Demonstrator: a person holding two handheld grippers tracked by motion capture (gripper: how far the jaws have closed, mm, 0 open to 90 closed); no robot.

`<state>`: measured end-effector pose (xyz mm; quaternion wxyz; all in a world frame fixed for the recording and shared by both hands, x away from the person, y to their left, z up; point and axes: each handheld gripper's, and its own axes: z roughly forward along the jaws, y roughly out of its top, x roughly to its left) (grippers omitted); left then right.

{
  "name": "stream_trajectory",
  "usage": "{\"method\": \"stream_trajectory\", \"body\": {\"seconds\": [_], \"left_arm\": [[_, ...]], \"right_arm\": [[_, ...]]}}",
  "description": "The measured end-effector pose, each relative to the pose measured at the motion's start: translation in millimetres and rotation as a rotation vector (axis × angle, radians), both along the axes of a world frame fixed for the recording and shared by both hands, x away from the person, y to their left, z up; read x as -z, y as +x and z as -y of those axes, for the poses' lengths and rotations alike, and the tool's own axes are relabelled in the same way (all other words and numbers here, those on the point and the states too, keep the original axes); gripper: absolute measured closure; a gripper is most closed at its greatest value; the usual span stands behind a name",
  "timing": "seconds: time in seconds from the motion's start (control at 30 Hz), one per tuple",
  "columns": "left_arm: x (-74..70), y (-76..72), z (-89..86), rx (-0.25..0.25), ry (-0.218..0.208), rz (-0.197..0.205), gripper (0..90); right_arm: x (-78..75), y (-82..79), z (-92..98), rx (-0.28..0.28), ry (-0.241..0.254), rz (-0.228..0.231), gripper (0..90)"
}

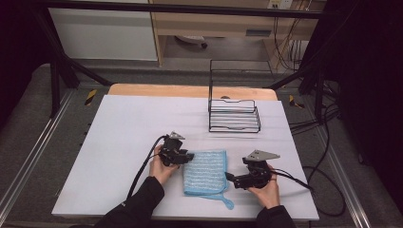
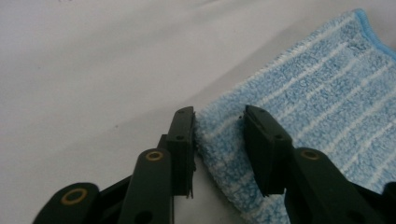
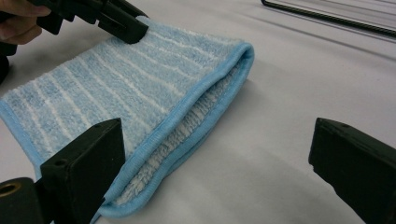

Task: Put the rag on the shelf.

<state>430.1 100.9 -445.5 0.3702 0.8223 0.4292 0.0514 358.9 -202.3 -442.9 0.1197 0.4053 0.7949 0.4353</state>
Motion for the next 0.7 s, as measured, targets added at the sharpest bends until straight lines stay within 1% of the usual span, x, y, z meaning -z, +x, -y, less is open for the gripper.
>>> {"method": "stream_trajectory", "body": {"seconds": [0.03,0.07,0.23,0.3,0.33,0.43,0.47,0.5,0.53,0.6,0.7], "left_arm": [[0.3,-0.4,0.4,0.0,-0.004,0.0,66.1],[0.1,-0.7,0.4,0.005,0.004,0.001,67.2],[0.5,-2.8,3.0,0.007,0.018,0.02,69.4],[0.0,-3.4,3.4,0.013,0.023,0.019,71.0],[0.0,-3.6,3.6,0.014,0.023,0.019,71.8],[0.2,-3.4,3.1,0.015,0.018,0.015,73.2],[0.2,-3.3,2.9,0.015,0.016,0.012,74.3],[0.1,-3.4,2.9,0.015,0.016,0.013,74.5],[-0.1,-3.6,2.8,0.021,0.022,0.016,74.5],[-0.1,-4.6,2.8,0.03,0.03,0.03,75.2],[0.9,-5.5,1.9,0.029,0.022,0.033,75.4]], "right_arm": [[0.0,0.2,0.0,0.0,0.0,-0.002,4.9],[0.0,0.6,-0.2,0.002,0.002,-0.003,5.3],[-0.3,5.1,-0.4,0.002,0.012,-0.003,8.0],[-1.6,9.2,-0.1,0.011,0.016,-0.002,8.6],[-2.9,11.5,-0.1,0.022,0.027,-0.008,8.9],[-8.1,21.9,-0.1,0.043,0.058,-0.011,11.2],[-12.1,30.8,-3.6,0.051,0.052,-0.012,14.5],[-13.2,35.2,-6.4,0.049,0.052,-0.009,16.2],[-13.2,35.2,-6.4,0.049,0.052,-0.009,16.2],[-13.2,44.8,-13.1,0.041,0.065,-0.02,20.6],[-7.3,57.8,-22.9,0.043,0.058,-0.044,27.2]]}}
